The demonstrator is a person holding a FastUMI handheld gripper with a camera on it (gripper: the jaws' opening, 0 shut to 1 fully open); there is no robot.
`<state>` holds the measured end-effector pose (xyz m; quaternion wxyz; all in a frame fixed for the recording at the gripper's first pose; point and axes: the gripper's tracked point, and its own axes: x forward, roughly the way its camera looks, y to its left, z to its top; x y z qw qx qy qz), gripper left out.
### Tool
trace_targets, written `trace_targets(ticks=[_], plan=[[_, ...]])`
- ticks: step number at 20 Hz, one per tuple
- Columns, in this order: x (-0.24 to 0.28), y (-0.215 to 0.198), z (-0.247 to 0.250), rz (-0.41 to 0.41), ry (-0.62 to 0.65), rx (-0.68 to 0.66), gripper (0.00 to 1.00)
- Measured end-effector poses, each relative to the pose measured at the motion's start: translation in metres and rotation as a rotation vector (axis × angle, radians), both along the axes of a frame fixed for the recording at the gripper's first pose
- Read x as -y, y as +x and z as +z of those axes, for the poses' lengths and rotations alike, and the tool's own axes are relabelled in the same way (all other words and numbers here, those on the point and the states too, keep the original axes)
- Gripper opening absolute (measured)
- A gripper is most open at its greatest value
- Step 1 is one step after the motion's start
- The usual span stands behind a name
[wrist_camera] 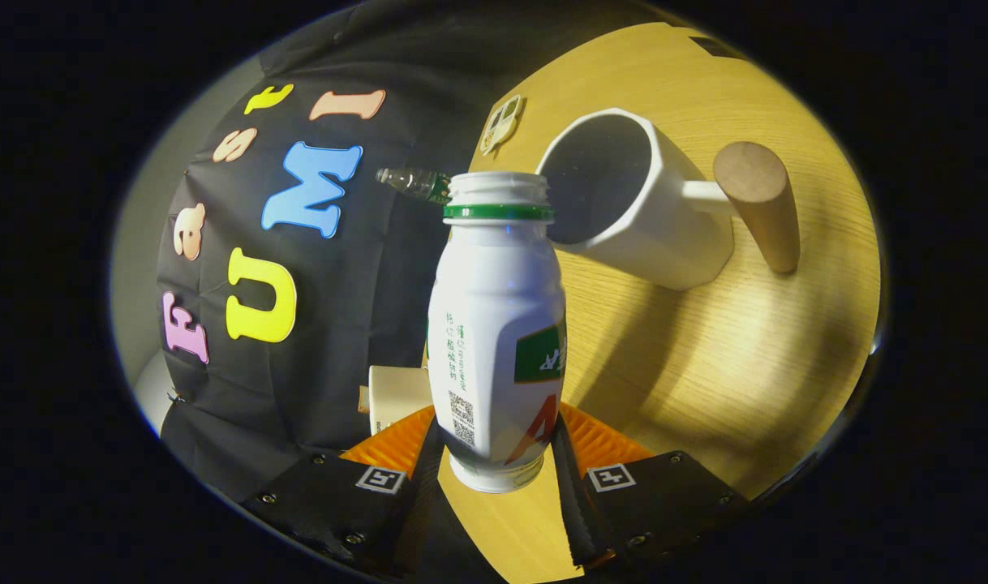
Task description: Take the bottle from table, then pour the juice into the cup, finally place the bottle on the coaster
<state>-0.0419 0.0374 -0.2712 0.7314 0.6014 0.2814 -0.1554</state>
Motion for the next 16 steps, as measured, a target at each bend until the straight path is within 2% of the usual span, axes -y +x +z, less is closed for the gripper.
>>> trace_targets(ticks=[16], plan=[[-0.0041,-0.0052,0.0053,-0.021,0.151,-0.061,0.67]])
